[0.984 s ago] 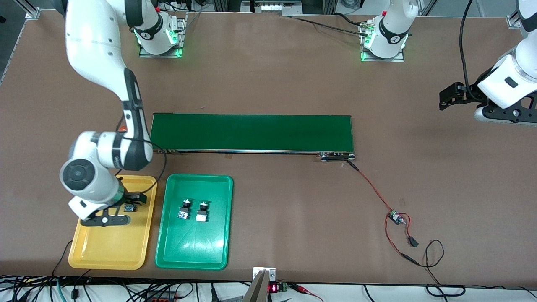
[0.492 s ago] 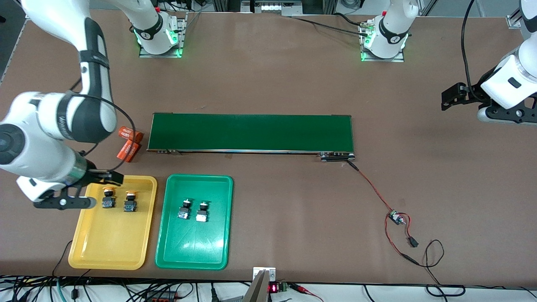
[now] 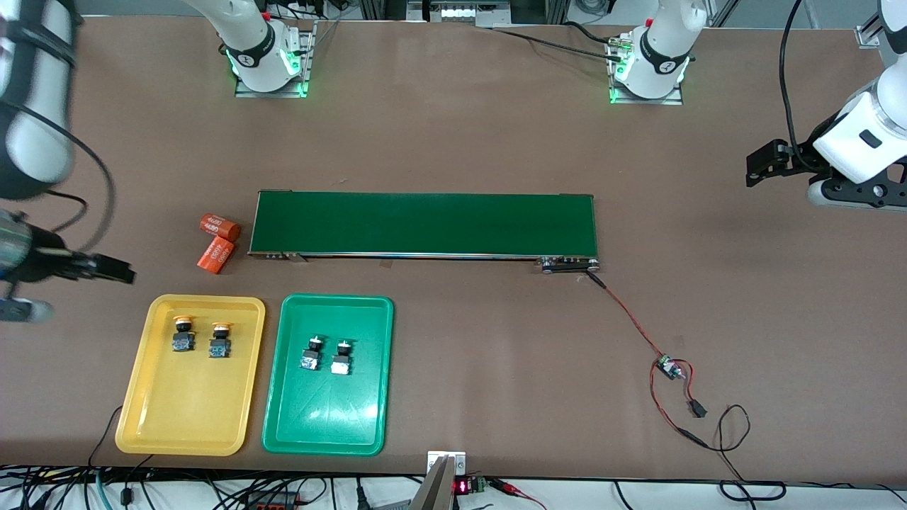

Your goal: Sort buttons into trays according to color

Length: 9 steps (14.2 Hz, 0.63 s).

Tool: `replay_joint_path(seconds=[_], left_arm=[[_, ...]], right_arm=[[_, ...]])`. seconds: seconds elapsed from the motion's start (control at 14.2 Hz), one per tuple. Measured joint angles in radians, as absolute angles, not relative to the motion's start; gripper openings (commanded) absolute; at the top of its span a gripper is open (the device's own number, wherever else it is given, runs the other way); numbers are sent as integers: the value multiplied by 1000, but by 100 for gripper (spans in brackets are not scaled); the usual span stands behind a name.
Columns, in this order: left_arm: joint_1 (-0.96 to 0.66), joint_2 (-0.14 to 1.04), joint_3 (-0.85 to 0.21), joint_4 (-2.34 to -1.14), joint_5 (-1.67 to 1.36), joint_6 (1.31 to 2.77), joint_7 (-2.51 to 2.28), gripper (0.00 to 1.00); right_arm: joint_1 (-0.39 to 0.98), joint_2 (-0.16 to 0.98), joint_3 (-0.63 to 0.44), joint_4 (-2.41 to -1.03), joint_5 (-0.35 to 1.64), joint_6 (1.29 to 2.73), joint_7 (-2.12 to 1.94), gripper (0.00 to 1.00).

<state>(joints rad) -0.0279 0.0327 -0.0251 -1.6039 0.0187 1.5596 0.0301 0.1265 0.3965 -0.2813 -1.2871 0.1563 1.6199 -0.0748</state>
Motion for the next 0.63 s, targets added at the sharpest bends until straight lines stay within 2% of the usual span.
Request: replay_joint_path(seconds=[0.14,0.28,0.63], left_arm=[[-27,33,-25,-1604,19,1561,30,100],[-27,33,-25,-1604,19,1561,30,100],[-26,33,-25,-1604,19,1562,30,100]], right_arm=[[59,314,-222,-1309,135,1545,-75,100],[47,242,-209,-1350,87,1506,-75,100],[46,107,-204,-1494,7,1500,-60,100]])
